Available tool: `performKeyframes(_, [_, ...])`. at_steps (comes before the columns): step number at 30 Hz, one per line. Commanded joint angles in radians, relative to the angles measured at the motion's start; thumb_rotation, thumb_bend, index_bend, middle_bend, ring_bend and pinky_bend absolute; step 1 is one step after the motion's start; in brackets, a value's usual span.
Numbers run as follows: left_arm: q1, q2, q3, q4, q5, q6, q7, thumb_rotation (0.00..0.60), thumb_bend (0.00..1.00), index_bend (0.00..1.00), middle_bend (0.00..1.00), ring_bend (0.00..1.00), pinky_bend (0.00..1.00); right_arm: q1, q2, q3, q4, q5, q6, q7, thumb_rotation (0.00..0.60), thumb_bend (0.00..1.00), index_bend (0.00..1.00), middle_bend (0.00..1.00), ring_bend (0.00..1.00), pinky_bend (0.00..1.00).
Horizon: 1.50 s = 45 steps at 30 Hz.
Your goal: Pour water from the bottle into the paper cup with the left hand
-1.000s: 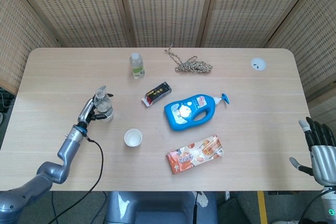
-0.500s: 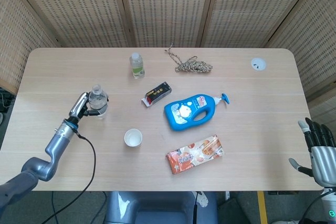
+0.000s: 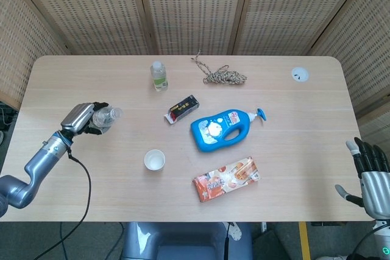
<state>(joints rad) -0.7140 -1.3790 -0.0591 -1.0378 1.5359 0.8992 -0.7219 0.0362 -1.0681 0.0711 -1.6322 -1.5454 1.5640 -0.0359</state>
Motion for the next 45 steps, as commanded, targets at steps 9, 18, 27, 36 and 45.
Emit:
performKeyframes(9, [-0.006,0.009,0.051,-0.077,-0.011,-0.063,0.271,0.6,0.57,0.66,0.53,0.35,0.38,-0.008,0.002,0.0,0.0,-0.004,0.015,-0.001,0.6,0.0,0.0,0.0,0.0,0.0])
performKeyframes(18, [-0.031,0.001,0.065,-0.086,-0.016,-0.113,0.383,0.6,0.58,0.66,0.53,0.35,0.38,-0.014,0.006,0.004,0.002,0.007,0.02,0.012,0.6,0.0,0.0,0.0,0.0,0.0])
performKeyframes(27, [-0.049,-0.031,0.072,-0.102,-0.02,-0.142,0.477,0.6,0.57,0.67,0.53,0.35,0.38,-0.017,0.006,0.004,0.005,0.006,0.023,0.016,0.6,0.0,0.0,0.0,0.0,0.0])
performKeyframes(36, [-0.06,-0.047,0.062,-0.127,-0.071,-0.18,0.571,0.6,0.57,0.67,0.53,0.35,0.38,-0.018,0.01,0.005,0.006,0.007,0.023,0.027,0.6,0.0,0.0,0.0,0.0,0.0])
performKeyframes(45, [-0.075,-0.047,0.062,-0.143,-0.101,-0.212,0.673,0.6,0.57,0.67,0.53,0.35,0.37,-0.02,0.014,0.006,0.005,0.01,0.024,0.036,0.6,0.0,0.0,0.0,0.0,0.0])
